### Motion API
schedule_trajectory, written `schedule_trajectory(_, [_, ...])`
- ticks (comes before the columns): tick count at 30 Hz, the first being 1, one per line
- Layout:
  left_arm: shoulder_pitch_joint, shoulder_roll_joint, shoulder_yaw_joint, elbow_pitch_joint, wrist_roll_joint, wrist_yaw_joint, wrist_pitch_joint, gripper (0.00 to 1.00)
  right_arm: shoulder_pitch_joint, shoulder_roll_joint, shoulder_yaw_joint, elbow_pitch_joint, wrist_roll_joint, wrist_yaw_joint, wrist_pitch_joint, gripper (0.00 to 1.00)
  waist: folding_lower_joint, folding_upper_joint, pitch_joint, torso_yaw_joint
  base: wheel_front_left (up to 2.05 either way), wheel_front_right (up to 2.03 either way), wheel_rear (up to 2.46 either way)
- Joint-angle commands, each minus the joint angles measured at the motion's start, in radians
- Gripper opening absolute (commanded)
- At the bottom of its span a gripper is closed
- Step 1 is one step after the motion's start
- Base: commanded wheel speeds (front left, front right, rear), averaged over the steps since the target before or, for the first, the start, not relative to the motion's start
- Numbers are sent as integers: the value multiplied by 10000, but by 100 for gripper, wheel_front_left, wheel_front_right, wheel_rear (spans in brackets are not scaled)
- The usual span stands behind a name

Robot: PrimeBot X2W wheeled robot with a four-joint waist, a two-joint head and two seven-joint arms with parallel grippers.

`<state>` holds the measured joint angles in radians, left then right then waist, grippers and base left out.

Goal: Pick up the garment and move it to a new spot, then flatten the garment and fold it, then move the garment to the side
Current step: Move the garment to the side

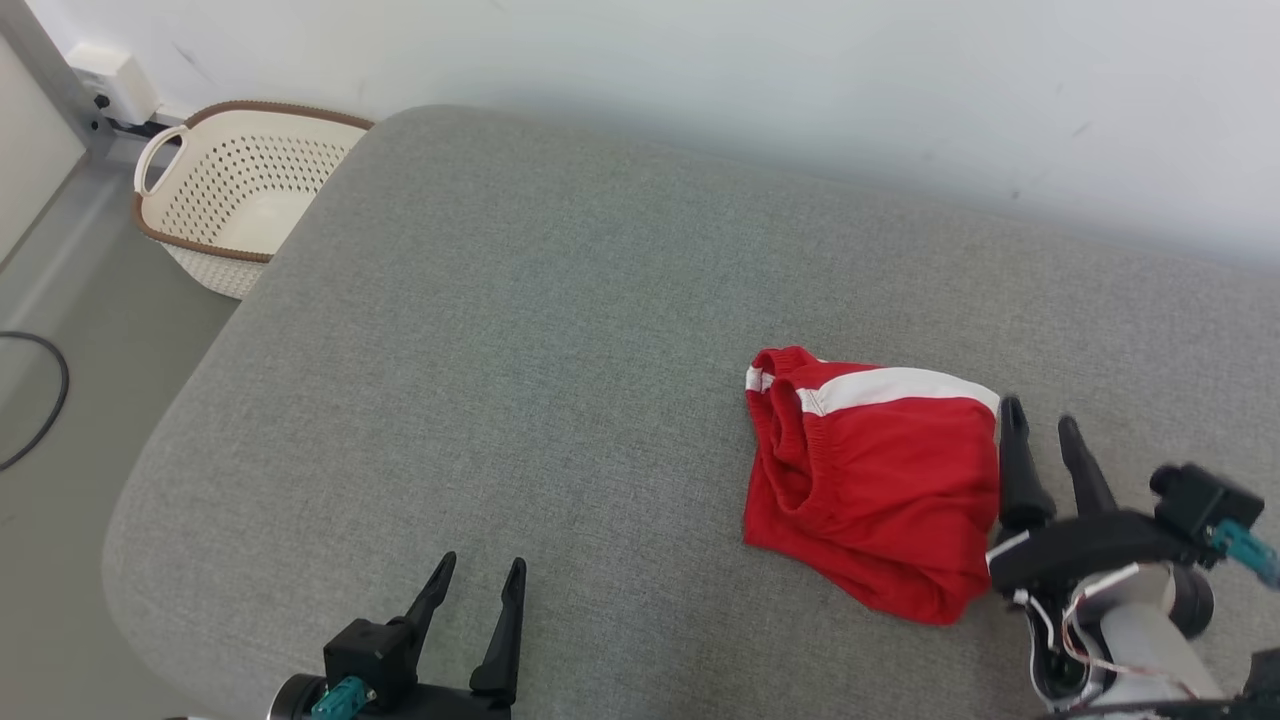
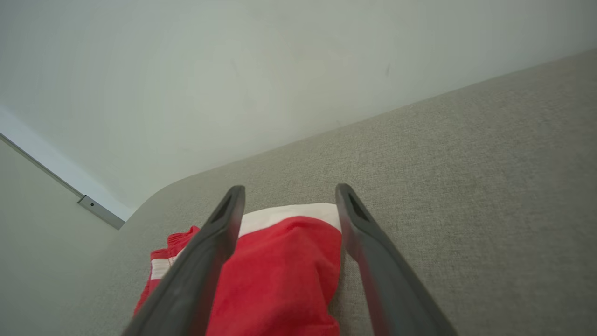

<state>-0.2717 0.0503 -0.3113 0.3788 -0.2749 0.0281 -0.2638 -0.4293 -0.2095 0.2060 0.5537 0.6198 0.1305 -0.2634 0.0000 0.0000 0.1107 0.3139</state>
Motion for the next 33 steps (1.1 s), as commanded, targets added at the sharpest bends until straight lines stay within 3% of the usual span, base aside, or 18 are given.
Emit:
schedule_trajectory(1, [122, 17, -23, 28, 13, 0, -5, 100, 332, 58, -102, 16, -66, -2, 2, 100, 0, 0, -73, -58, 0, 0, 0])
schedule_trajectory(10, [304, 16, -12, 119, 17, -46, -5, 100, 1367, 354, -84, 311, 92, -2, 1, 100, 0, 0, -141, -22, 0, 0, 0])
schedule_trajectory(22, [316, 14, 78, 162, -47, -37, -5, 100, 1045, 774, 320, 1087, 370, 0, 9, 100, 0, 0, -79, 197, 0, 0, 0])
schedule_trajectory(23, [318, 14, 72, 161, -52, -26, -4, 100, 1015, 796, 438, 1147, 438, 0, 9, 96, 0, 0, -84, 208, 0, 0, 0])
schedule_trajectory(24, [311, 14, 66, 164, -62, -16, -4, 100, 1003, 810, 573, 1195, 486, 0, 9, 48, 0, 0, -92, 215, 0, 0, 0])
schedule_trajectory(26, [305, 15, 82, 153, -85, -10, -4, 100, 1047, 790, 745, 1267, 598, 0, 9, 0, 0, 0, -117, 210, 0, 0, 0])
schedule_trajectory(33, [464, 12, 231, 188, -2, -32, -4, 100, 1214, 568, 913, 1256, 812, 0, 7, 0, 0, 0, -331, -22, 0, 0, 0])
